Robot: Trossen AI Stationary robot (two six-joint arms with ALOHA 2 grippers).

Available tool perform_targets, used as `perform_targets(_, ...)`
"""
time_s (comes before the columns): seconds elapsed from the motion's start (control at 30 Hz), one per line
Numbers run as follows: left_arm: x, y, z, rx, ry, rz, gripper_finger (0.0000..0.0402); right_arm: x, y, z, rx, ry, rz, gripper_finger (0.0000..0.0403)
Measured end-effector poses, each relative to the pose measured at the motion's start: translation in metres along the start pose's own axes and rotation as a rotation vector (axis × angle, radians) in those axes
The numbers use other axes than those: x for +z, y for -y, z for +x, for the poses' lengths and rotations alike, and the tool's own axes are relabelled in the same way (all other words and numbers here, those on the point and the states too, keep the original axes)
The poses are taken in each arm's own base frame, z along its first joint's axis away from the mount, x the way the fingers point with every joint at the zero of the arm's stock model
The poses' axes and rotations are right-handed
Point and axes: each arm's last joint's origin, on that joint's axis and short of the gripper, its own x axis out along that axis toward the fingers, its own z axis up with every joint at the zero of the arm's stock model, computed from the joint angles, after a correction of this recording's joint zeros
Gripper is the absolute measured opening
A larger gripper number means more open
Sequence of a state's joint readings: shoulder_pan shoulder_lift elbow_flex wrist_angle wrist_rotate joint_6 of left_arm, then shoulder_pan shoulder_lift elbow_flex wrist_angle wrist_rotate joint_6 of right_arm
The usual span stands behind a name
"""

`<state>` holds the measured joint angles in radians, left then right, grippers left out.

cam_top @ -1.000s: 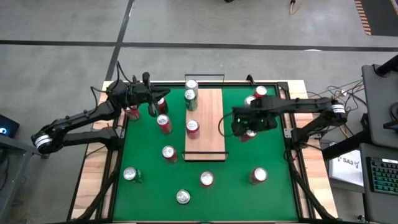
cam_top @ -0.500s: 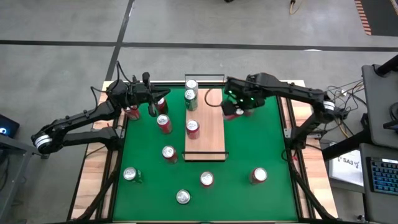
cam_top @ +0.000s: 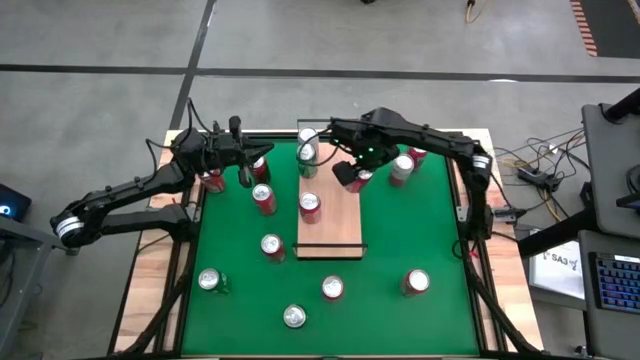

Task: Place canned beverage on shelf
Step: Put the right red soda can on the shelf

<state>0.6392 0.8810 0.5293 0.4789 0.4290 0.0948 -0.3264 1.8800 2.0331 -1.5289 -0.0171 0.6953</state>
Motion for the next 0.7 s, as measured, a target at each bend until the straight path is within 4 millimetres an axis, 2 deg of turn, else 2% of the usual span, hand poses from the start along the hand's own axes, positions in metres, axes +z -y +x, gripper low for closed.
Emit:
perform_targets(0.23, 0.000, 0.000, 0.000, 0.000, 0.000, 0.000, 0.0000, 0.012, -0.009, 0.010, -0.038, -0.017, -0.015, 0.0283)
perform_targets(0.7, 0.000, 0.000, 0.000, 0.000, 0.000, 0.000, 0.0000, 0.016, -0.011, 0.018, -0.046, -0.026, -0.013, 0.0283)
